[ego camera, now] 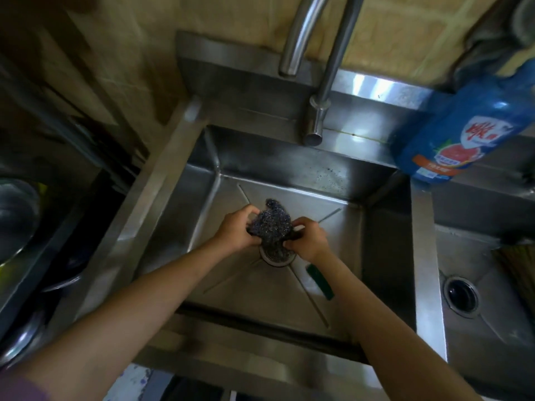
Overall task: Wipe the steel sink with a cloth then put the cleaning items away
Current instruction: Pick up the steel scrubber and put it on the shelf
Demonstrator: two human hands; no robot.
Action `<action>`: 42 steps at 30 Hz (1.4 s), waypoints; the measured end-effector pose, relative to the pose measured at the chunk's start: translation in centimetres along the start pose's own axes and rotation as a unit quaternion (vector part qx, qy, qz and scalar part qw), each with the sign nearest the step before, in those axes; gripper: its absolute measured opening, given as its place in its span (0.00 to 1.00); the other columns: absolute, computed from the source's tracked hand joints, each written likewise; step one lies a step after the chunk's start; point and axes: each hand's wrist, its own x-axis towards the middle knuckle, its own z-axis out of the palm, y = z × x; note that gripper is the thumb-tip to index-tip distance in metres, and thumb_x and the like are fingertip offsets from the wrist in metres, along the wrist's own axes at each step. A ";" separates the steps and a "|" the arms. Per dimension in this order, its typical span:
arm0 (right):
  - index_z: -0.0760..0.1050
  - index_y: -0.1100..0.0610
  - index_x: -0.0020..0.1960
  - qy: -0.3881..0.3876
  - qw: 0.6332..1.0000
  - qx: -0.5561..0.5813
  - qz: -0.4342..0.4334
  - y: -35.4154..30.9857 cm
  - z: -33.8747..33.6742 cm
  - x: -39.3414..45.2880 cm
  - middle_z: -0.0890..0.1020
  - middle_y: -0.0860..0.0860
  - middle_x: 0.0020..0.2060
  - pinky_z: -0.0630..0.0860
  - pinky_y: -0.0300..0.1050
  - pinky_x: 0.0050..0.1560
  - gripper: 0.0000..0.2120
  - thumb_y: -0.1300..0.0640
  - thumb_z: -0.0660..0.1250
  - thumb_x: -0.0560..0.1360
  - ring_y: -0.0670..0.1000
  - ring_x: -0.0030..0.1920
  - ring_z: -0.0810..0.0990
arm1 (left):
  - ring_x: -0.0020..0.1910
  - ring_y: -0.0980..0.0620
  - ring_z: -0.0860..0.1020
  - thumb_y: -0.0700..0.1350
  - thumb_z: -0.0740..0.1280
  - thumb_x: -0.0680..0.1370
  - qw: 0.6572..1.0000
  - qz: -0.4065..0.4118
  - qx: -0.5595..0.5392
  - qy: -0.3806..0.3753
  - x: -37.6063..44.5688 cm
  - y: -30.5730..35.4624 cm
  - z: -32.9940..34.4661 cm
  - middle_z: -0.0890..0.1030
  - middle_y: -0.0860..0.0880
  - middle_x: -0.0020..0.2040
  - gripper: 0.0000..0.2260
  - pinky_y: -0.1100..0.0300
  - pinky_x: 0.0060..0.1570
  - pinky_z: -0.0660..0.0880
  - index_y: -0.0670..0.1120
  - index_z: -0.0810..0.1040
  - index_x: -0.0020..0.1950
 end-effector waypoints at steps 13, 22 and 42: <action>0.76 0.59 0.58 -0.009 0.987 -0.038 -0.158 -12.9 -1.0 -1.8 0.81 0.55 0.52 0.72 0.40 0.49 0.21 0.62 0.75 0.67 0.52 0.54 0.79 | 0.58 0.49 0.76 0.39 0.76 0.68 0.979 -0.050 -0.054 0.188 -7.4 0.1 -9.9 0.78 0.45 0.58 0.30 0.64 0.52 0.69 0.45 0.71 0.68; 0.76 0.59 0.58 -0.028 0.970 -0.048 -0.235 -22.1 0.6 -4.9 0.80 0.52 0.49 0.75 0.43 0.53 0.19 0.63 0.74 0.68 0.51 0.53 0.78 | 0.59 0.49 0.76 0.38 0.76 0.68 0.957 -0.071 -0.084 0.269 -13.1 -1.7 -17.6 0.79 0.44 0.59 0.28 0.65 0.53 0.69 0.43 0.73 0.67; 0.76 0.58 0.59 -0.079 0.915 -0.067 -0.391 -37.9 6.6 -11.4 0.80 0.52 0.54 0.72 0.38 0.52 0.21 0.58 0.75 0.68 0.50 0.56 0.78 | 0.50 0.55 0.76 0.37 0.77 0.67 0.875 -0.133 -0.111 0.451 -26.6 -5.1 -27.9 0.79 0.48 0.52 0.27 0.75 0.42 0.66 0.42 0.75 0.64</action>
